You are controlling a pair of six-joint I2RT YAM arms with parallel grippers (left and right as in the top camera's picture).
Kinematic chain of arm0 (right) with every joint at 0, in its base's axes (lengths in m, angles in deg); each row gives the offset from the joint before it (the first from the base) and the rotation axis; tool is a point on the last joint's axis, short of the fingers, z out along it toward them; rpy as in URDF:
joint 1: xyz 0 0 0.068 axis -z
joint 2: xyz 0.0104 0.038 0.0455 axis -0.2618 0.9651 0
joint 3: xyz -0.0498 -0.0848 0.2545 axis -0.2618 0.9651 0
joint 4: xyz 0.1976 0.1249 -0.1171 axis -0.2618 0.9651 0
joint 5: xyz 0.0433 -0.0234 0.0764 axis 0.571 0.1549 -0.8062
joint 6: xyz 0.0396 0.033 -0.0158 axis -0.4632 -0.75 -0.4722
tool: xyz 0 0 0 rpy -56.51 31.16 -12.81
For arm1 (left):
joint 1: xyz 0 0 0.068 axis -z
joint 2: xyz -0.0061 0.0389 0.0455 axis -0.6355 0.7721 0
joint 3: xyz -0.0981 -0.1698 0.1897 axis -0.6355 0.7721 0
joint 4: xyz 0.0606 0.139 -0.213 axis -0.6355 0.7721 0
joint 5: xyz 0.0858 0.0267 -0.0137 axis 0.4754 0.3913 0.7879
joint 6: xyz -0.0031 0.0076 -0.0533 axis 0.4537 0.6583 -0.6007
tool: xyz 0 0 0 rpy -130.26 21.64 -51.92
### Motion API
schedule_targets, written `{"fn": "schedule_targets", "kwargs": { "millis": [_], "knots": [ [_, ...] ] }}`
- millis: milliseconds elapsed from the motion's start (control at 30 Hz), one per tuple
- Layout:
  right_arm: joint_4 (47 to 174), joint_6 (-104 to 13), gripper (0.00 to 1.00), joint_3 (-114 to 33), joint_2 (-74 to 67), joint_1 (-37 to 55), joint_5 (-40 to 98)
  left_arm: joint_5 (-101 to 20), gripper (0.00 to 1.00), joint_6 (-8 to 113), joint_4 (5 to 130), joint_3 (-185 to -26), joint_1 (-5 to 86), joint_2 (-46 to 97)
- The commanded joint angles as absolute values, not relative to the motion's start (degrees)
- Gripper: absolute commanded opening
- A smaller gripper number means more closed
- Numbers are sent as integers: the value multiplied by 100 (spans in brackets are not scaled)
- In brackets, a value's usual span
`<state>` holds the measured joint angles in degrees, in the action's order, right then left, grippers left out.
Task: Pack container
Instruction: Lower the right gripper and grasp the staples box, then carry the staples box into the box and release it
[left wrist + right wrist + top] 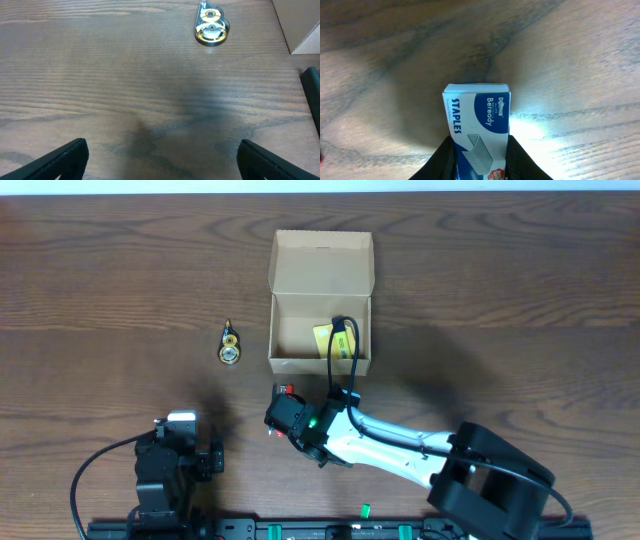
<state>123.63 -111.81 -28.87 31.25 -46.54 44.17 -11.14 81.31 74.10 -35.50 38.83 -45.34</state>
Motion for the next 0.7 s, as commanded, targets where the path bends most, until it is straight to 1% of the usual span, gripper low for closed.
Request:
{"fn": "schedule_targets", "kwargs": {
  "millis": [0, 200, 433, 667],
  "knots": [
    [12514, -11153, 12, -2846, 2946, -4704, 4496, -1084, 96, 8171, 7448, -3463, 3870, -4571],
    [12898, -10934, 12, -3145, 2467, -4706, 4832, -1084, 96, 8171, 7448, -3463, 3870, -4571],
    [13139, -10329, 11, -3676, 1984, -4706, 5147, -1084, 96, 8171, 7448, -3463, 3870, -4571],
    [13364, -9428, 13, -4500, 1864, -4669, 6183, -1084, 96, 8171, 7448, -3463, 3870, -4571]
  ]
}}
